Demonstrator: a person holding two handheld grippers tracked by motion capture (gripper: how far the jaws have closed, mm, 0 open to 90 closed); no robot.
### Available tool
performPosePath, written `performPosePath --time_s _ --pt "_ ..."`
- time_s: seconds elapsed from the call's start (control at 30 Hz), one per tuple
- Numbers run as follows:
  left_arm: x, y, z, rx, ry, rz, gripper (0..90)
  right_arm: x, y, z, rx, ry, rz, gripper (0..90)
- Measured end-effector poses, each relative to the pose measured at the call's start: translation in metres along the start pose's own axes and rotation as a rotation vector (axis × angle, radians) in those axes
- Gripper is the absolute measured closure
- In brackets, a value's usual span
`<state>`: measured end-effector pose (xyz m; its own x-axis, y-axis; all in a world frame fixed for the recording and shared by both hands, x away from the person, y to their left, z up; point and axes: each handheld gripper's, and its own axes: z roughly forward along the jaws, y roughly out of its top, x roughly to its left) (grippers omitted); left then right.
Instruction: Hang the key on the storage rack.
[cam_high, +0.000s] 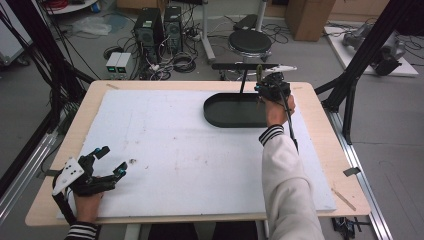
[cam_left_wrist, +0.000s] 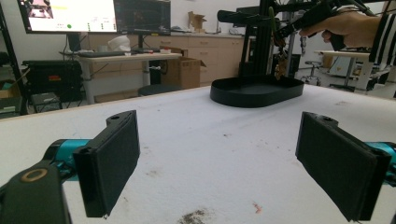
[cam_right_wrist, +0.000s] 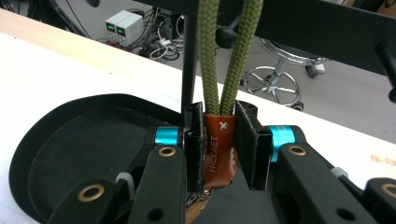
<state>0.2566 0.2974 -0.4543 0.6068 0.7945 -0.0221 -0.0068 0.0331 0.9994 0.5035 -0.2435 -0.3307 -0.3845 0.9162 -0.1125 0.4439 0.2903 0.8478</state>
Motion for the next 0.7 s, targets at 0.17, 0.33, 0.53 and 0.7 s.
performPosePath --time_s 0.17,0.33,0.53,0.7 --pt "0.000 0.000 0.000 0.000 0.000 0.000 14.2 -0.001 -0.001 0.006 0.000 0.005 0.013 74.0" --pt "0.000 0.000 0.000 0.000 0.000 0.000 14.2 -0.003 -0.004 0.011 0.014 0.007 0.019 74.0" --pt "0.000 0.000 0.000 -0.001 0.001 0.002 14.1 -0.006 -0.006 0.016 0.016 0.015 0.028 73.8" --pt "0.000 0.000 0.000 -0.001 0.000 0.003 14.2 -0.008 -0.007 0.016 0.015 0.017 0.019 72.8"
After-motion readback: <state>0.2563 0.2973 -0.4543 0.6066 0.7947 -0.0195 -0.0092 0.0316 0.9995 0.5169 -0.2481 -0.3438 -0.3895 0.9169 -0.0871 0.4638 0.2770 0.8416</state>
